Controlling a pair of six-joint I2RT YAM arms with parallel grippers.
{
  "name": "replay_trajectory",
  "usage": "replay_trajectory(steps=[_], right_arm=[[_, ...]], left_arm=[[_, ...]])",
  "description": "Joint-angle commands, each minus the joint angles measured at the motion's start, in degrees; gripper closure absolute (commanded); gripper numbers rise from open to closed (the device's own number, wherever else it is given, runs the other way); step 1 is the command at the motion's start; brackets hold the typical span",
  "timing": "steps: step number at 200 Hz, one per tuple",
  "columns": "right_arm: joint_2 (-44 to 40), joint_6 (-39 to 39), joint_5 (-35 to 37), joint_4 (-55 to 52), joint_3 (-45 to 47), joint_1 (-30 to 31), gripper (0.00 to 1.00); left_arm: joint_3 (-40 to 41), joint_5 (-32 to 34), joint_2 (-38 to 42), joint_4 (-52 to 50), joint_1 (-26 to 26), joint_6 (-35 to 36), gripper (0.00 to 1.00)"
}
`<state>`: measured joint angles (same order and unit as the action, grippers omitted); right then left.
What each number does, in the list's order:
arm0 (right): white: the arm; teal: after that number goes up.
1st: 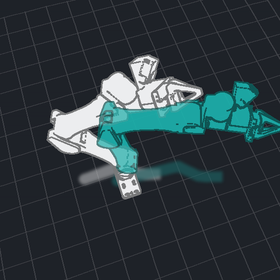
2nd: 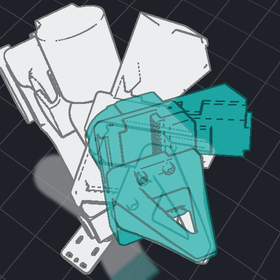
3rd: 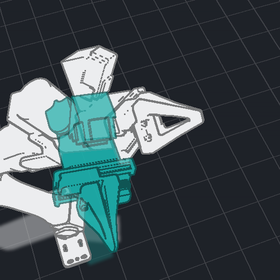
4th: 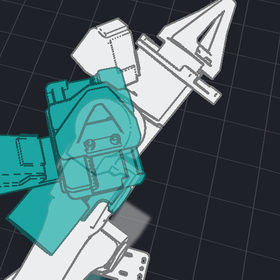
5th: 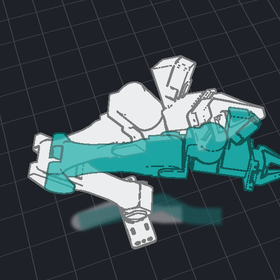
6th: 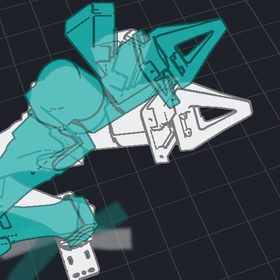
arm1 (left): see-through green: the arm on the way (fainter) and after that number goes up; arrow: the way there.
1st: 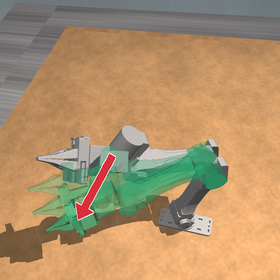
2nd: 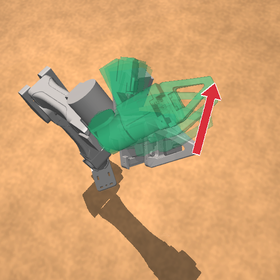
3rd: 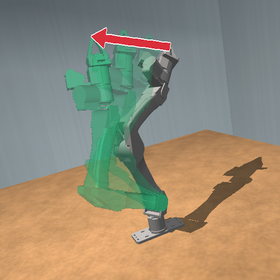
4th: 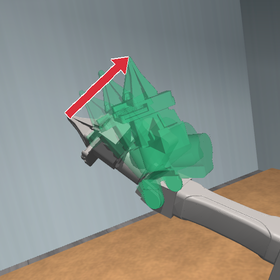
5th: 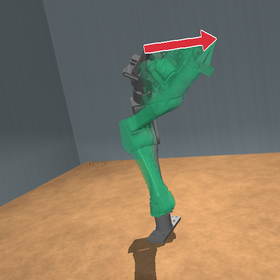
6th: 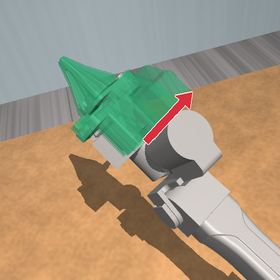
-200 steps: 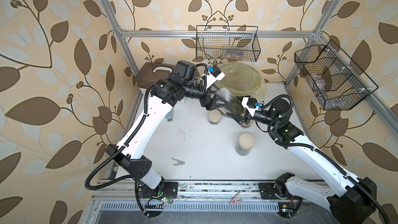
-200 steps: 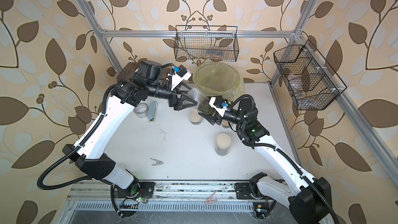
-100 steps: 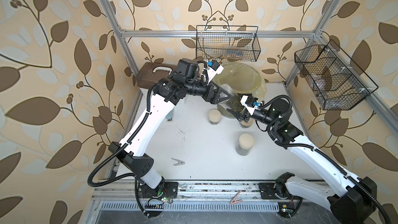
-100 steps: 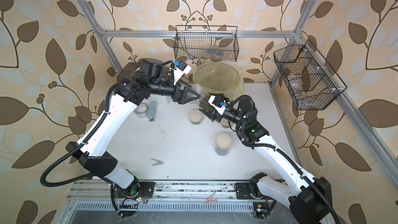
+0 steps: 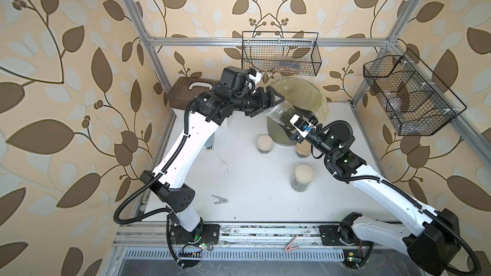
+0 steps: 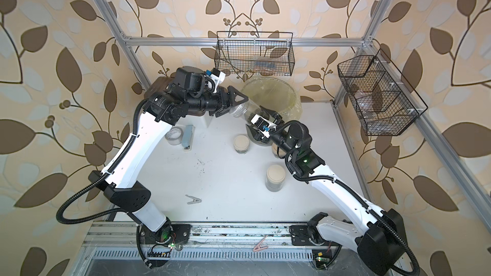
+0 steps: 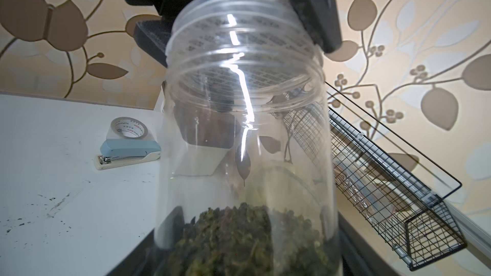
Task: Empty moldy tea leaves from jars
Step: Unscrew the lid from the jar, then place the lid at the center of the board.
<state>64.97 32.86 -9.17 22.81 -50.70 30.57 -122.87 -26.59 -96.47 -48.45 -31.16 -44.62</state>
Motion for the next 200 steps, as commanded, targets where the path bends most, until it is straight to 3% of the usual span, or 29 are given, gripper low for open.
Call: replay_trajectory(steps=[1, 28, 95, 119, 135, 163, 200], right_arm=[[0.0, 3.4, 1.3, 3.6, 0.1, 0.7, 0.6], [-0.5, 3.1, 1.1, 4.1, 0.9, 0.7, 0.6], [-3.1, 0.6, 1.2, 4.5, 2.7, -0.3, 0.6], [-5.2, -2.1, 1.8, 3.5, 2.9, -0.9, 0.6], [-6.8, -4.1, 2.5, 2.3, 3.1, -1.0, 0.6], [-9.4, -5.4, 3.0, -0.6, 3.1, -0.9, 0.6], [-11.7, -5.1, 3.7, -3.9, 2.8, -0.7, 0.6]], left_arm=[[-2.3, 3.7, -0.9, 1.2, 0.7, -10.2, 0.32], [-4.0, 5.7, -1.0, 2.6, 0.7, -11.7, 0.31], [-10.5, 16.9, -0.5, -2.7, 2.0, -5.3, 0.28], [-9.7, 25.6, 0.9, -8.1, 2.1, -0.7, 0.26], [-4.5, 33.6, 3.1, -10.9, 2.1, 1.6, 0.25], [12.3, 43.6, 8.4, -10.0, 2.2, 2.7, 0.24], [30.6, 46.3, 12.9, -4.7, 2.3, 1.6, 0.24]])
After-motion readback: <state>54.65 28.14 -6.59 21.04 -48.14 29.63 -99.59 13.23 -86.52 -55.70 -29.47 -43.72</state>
